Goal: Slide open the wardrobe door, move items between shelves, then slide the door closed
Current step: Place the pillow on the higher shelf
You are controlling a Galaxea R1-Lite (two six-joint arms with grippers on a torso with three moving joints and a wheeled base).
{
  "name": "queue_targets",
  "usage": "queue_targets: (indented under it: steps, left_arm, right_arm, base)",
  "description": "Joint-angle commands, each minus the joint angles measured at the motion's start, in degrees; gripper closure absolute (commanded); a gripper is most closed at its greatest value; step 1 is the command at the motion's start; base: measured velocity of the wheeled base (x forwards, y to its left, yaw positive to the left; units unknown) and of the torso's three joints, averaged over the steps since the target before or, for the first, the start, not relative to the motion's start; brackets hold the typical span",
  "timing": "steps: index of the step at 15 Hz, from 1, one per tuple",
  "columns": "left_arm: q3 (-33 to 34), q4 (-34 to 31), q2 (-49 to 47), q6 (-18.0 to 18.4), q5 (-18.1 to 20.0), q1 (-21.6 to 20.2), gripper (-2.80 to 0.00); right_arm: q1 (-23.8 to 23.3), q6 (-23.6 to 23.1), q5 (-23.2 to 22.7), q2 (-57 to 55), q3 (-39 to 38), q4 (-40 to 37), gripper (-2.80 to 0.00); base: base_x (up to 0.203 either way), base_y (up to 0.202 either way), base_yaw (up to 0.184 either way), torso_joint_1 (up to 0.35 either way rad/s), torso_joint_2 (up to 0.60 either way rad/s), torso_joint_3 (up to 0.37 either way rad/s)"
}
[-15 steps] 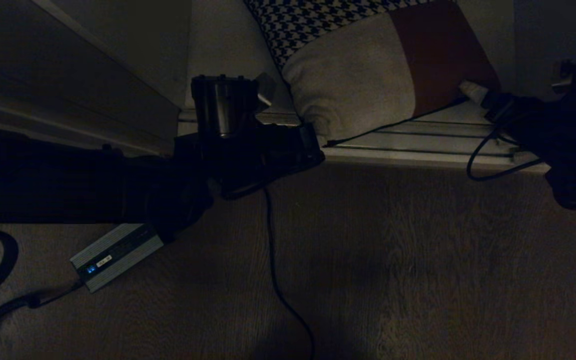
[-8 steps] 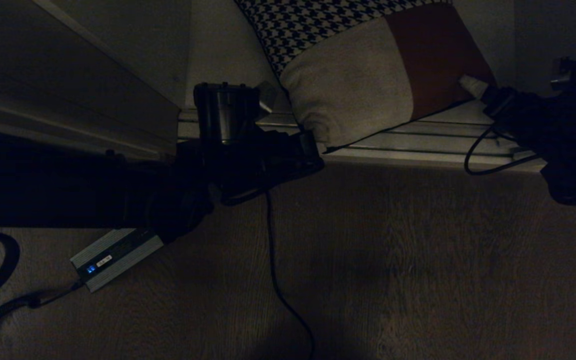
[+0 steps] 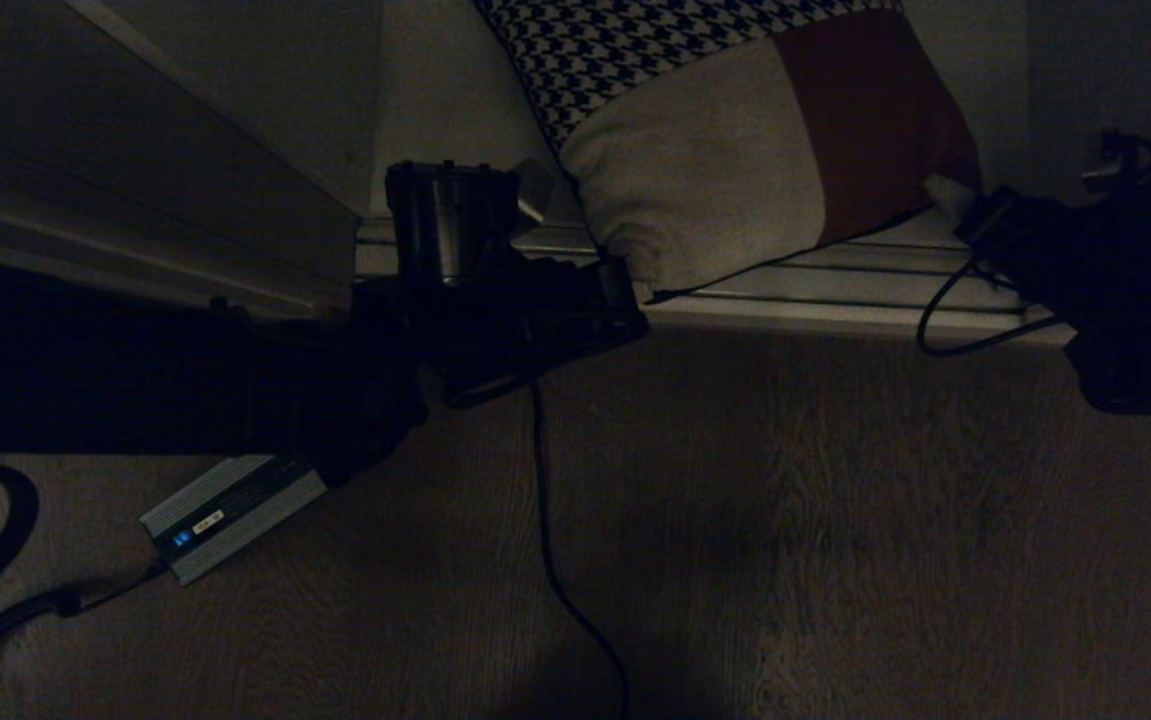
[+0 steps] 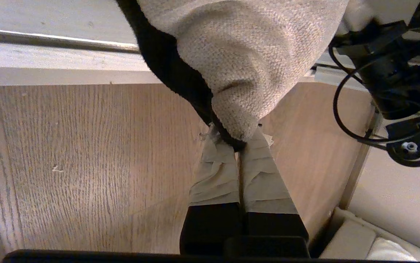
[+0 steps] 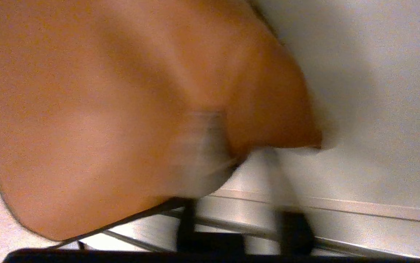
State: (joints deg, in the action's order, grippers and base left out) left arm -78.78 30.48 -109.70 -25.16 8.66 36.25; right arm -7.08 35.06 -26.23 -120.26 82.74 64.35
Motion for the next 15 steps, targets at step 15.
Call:
queue_targets:
  steps: [15]
  left_arm:
    - [-8.8,-7.9,-1.0,1.9,-9.4,8.0,0.0]
  right_arm:
    - [0.6,-0.5,-8.3,19.2,-26.4,-0.2,0.0]
  base:
    - [0.0,0.0,0.0,0.0,0.0,0.0]
